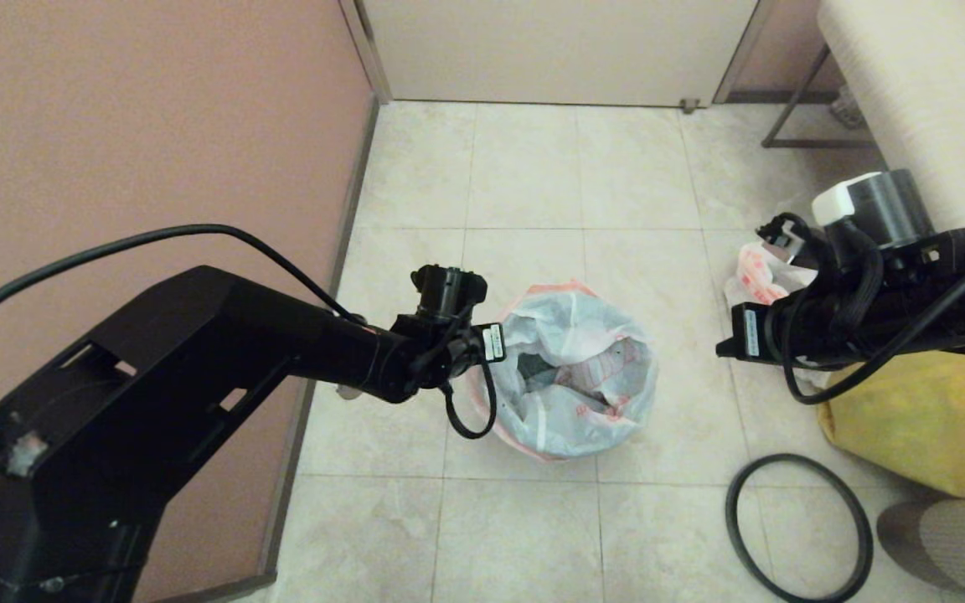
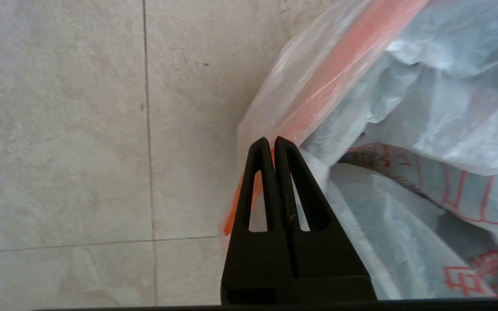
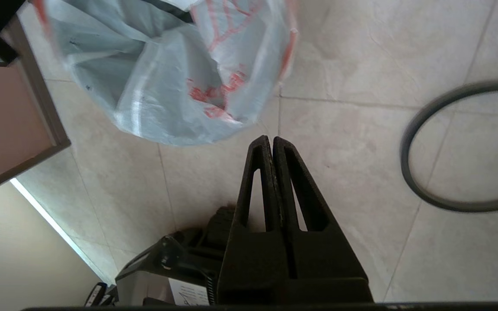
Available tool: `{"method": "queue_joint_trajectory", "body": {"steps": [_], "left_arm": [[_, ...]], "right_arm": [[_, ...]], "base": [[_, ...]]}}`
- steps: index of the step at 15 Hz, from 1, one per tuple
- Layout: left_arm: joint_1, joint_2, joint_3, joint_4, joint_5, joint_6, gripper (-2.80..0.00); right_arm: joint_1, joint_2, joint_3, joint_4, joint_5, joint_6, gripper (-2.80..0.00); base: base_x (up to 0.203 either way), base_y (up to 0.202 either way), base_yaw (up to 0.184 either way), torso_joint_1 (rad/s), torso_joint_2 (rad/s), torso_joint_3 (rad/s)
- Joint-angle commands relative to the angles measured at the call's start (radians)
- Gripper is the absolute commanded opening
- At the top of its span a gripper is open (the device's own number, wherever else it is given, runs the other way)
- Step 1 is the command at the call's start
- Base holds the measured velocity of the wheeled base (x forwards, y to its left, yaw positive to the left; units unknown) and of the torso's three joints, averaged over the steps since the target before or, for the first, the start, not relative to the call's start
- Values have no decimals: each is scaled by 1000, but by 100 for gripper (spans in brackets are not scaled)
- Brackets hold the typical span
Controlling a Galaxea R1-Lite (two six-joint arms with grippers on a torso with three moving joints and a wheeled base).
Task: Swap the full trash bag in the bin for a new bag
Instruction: Place the trash can ring on the trash can
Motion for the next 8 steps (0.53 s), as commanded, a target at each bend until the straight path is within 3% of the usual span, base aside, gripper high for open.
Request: {"method": "queue_joint_trajectory", "body": {"steps": [1, 8], "left_arm": [[-4, -16, 3, -2, 3, -8, -280], [-27, -10, 8, -2, 6, -6, -280]], "right_arm": [[-1, 0, 12, -12, 1, 2, -280], [-1, 6, 18, -30, -1, -4, -280]], "base": [[0, 0, 0, 0, 0, 0], [0, 0, 0, 0, 0, 0]]}}
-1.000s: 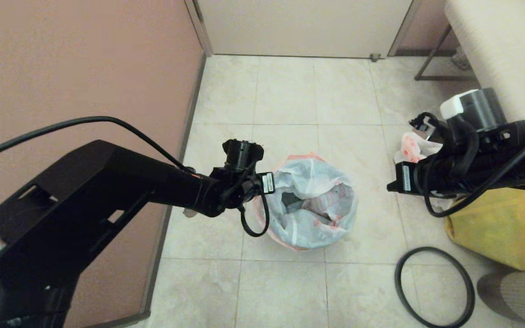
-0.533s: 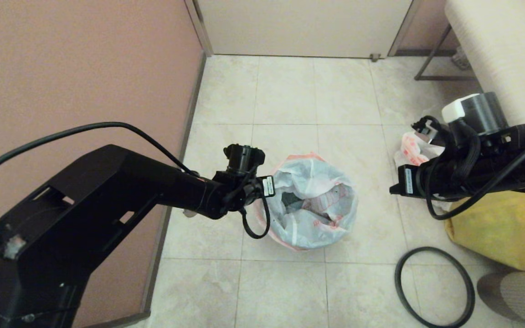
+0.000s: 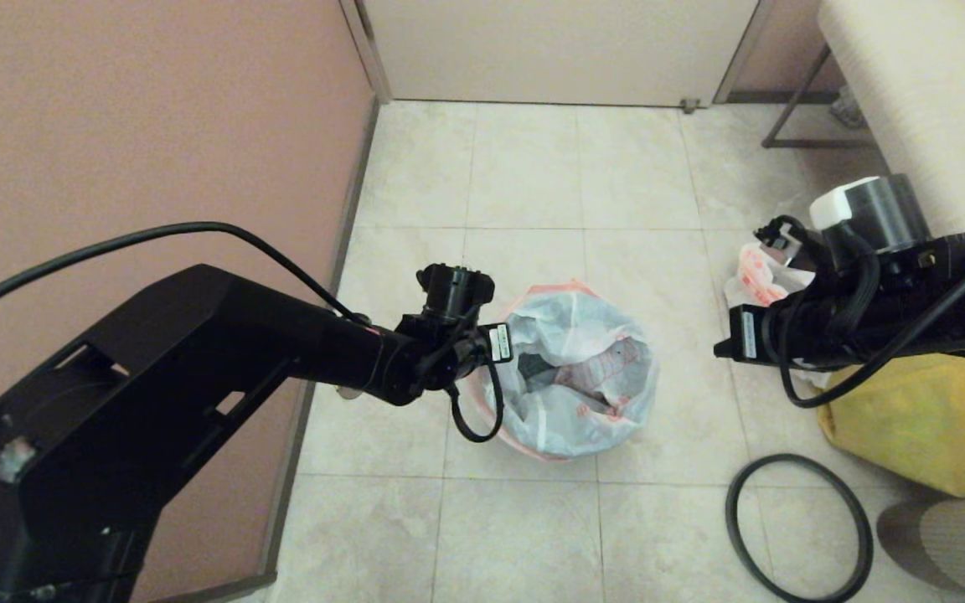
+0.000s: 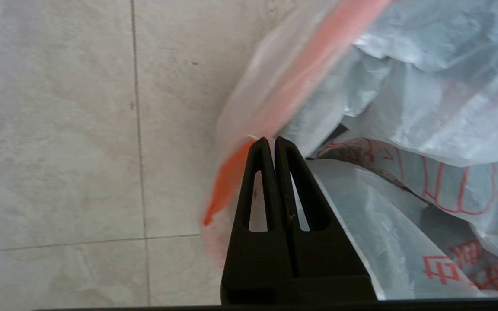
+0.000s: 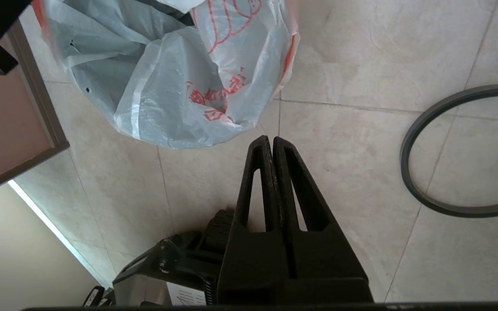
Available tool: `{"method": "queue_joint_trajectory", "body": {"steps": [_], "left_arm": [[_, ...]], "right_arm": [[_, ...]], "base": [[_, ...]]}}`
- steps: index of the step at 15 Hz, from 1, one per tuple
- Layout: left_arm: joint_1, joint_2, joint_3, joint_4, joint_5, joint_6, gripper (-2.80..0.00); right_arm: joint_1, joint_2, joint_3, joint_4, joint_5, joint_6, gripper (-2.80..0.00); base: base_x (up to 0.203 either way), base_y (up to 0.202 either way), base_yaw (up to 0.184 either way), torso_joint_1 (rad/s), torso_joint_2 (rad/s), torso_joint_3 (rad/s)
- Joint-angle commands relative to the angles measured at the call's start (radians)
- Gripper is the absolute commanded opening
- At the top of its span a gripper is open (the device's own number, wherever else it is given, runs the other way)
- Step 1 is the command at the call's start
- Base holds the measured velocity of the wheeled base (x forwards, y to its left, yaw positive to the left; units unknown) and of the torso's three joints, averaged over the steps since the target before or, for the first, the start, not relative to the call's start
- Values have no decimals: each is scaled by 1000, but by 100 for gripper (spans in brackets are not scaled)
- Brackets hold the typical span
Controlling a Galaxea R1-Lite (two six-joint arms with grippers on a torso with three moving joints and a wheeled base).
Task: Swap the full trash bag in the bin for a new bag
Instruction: Place the trash can ring on the trash can
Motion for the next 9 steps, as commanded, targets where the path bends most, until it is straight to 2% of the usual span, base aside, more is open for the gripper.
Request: {"method": "queue_joint_trajectory", "body": {"steps": [1, 4, 7, 9], "left_arm": [[-1, 19, -6, -2, 2, -2, -280], [16, 53, -32, -4, 6, -3, -280], [34, 85, -77, -4, 56, -6, -280], [34, 87, -76, -3, 58, -5, -280]], "right_arm": [[0, 4, -1, 2, 0, 1, -280], [1, -1, 10, 3, 2, 3, -280], [-1, -4, 9, 3, 2, 3, -280], [-1, -4, 9, 2, 2, 2, -280]], "base": [[0, 0, 0, 0, 0, 0], [0, 0, 0, 0, 0, 0], [0, 0, 0, 0, 0, 0], [0, 0, 0, 0, 0, 0]]}}
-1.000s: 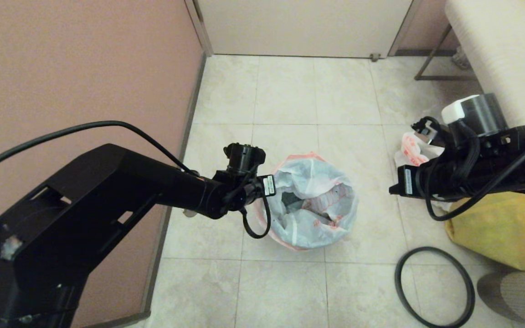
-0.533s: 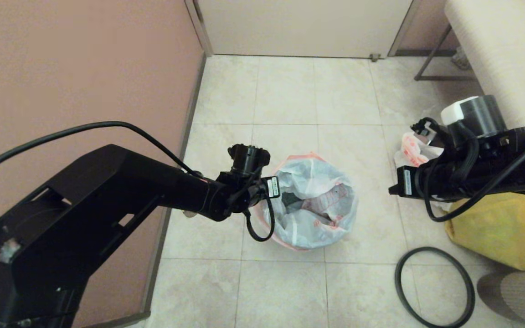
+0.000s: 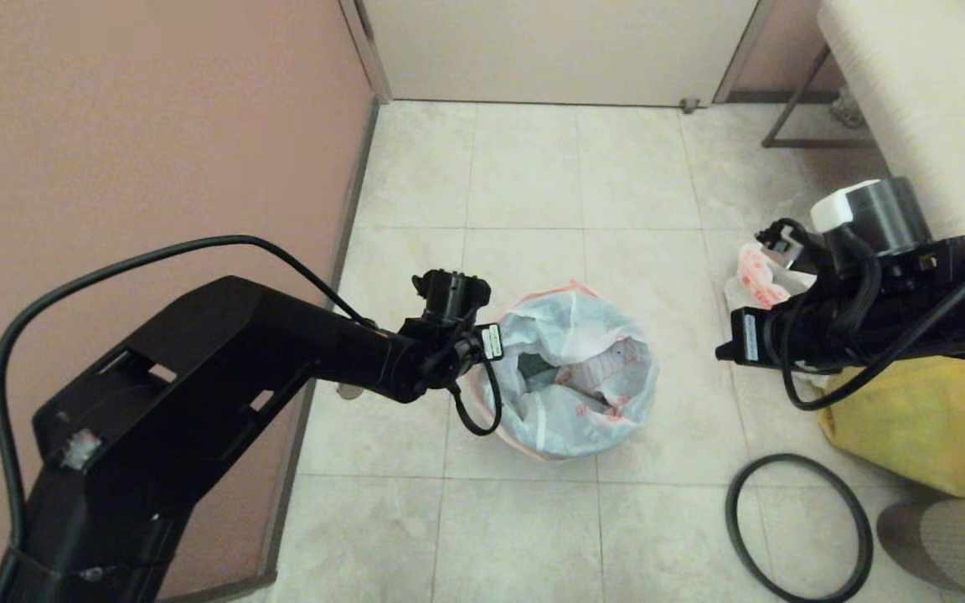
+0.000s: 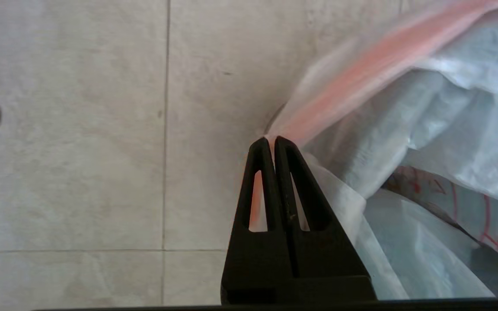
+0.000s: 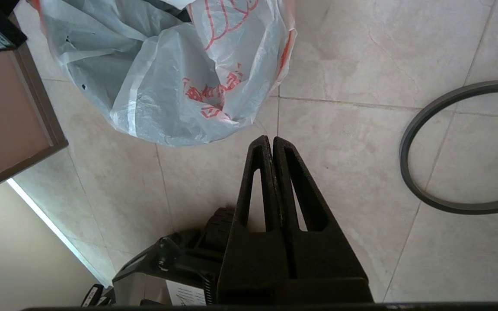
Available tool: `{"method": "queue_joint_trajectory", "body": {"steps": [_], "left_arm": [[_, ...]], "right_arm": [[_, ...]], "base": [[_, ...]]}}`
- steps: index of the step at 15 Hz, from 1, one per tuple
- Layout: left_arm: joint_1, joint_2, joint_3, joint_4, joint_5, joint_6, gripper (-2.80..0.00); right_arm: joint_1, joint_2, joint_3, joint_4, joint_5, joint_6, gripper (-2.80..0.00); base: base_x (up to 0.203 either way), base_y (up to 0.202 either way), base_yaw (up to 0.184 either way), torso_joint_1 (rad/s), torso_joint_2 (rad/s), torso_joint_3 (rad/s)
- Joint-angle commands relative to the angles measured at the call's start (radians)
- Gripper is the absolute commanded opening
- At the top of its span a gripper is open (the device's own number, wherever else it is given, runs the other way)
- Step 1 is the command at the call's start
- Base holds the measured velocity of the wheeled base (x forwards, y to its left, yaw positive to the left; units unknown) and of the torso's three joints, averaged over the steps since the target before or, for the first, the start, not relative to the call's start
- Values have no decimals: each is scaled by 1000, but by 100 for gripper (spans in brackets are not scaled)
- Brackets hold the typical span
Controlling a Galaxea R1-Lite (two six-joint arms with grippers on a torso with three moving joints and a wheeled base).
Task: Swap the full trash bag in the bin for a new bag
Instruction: Place the trash can ring on the trash can
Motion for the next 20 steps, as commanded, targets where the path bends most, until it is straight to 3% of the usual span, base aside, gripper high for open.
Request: {"method": "queue_joint_trajectory", "body": {"steps": [1, 12, 16, 20], "left_arm": [[0, 23, -6, -2, 2, -2, -280], [39, 67, -20, 3, -19, -21, -280], [29, -98, 76, 11, -112, -37, -280], [-40, -298, 275, 19, -110, -39, -280]], "right_arm": [[1, -2, 0, 1, 1, 1, -280], [0, -8, -2, -15, 6, 2, -280], [7, -2, 0, -91, 2, 5, -280], [48, 10, 12, -121, -4, 9, -280]], "base": [[0, 0, 0, 0, 0, 0], [0, 0, 0, 0, 0, 0], [0, 0, 0, 0, 0, 0], [0, 0, 0, 0, 0, 0]]}}
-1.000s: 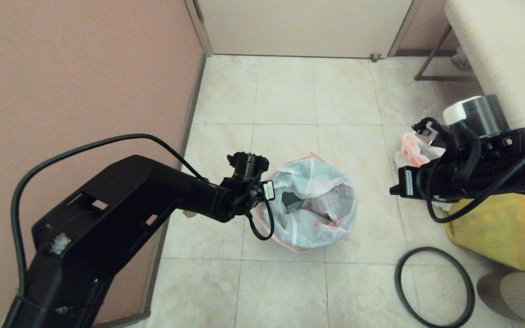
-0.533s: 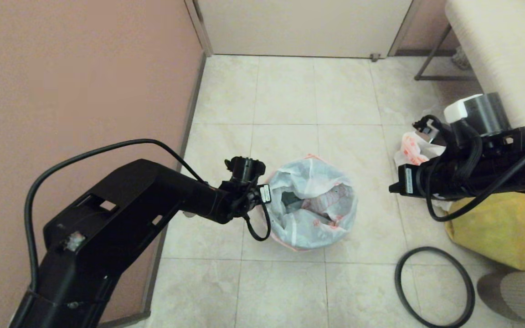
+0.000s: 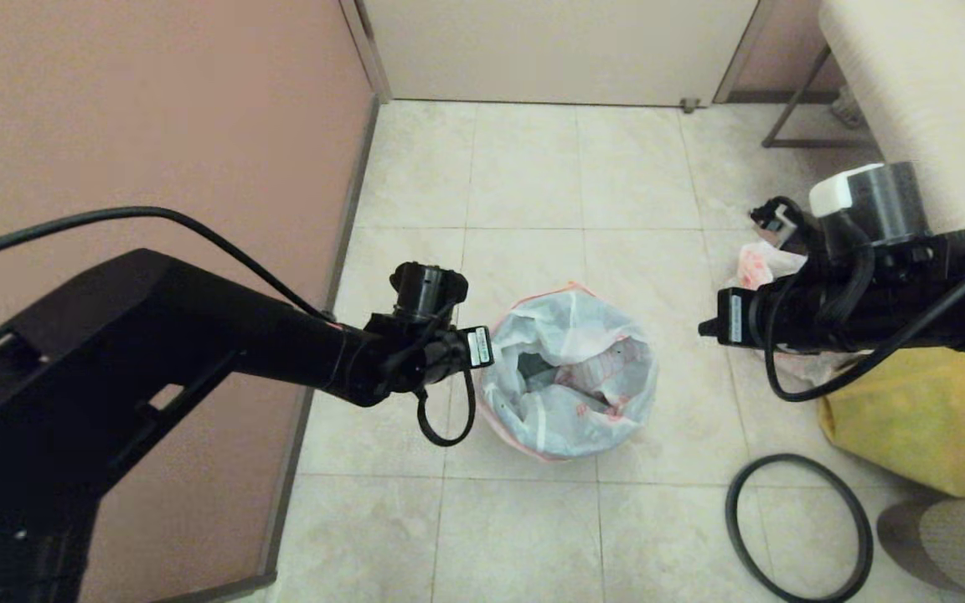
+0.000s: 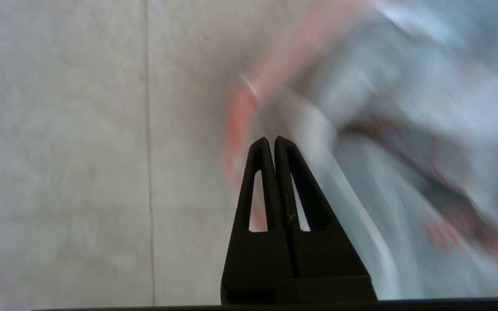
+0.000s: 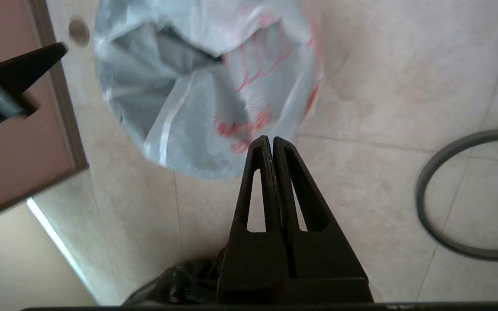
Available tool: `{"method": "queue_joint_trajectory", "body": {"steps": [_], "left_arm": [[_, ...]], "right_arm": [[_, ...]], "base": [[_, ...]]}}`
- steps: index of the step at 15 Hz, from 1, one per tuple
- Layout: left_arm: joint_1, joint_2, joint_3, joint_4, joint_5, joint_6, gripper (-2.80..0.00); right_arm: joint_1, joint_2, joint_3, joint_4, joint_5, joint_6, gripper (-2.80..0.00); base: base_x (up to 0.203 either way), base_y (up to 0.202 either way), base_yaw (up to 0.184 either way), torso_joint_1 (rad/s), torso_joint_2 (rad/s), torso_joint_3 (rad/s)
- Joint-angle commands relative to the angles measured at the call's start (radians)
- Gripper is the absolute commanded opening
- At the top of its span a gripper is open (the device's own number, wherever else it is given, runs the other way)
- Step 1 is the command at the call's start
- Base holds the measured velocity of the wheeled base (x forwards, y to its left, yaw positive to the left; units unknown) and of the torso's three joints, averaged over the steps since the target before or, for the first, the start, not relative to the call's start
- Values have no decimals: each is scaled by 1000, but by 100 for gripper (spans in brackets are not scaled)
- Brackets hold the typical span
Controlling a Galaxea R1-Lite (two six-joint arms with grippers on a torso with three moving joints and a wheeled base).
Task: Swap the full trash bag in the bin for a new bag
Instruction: Place the trash can ring on the trash can
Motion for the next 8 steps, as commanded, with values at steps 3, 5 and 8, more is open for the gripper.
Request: {"method": "queue_joint_trajectory", "body": {"steps": [3, 5, 8], "left_arm": [[-90, -194, 183, 80, 113, 4, -280], [-93, -252, 265, 82, 134, 3, -280], [-90, -279, 366, 69, 148, 2, -280]], "right_arm": [[37, 7, 100, -2, -12, 52, -280], [26, -29, 224, -22, -44, 66, -280], [-30, -105, 429, -55, -116, 71, -280]], "base": [[0, 0, 0, 0, 0, 0], [0, 0, 0, 0, 0, 0], [0, 0, 0, 0, 0, 0]]}}
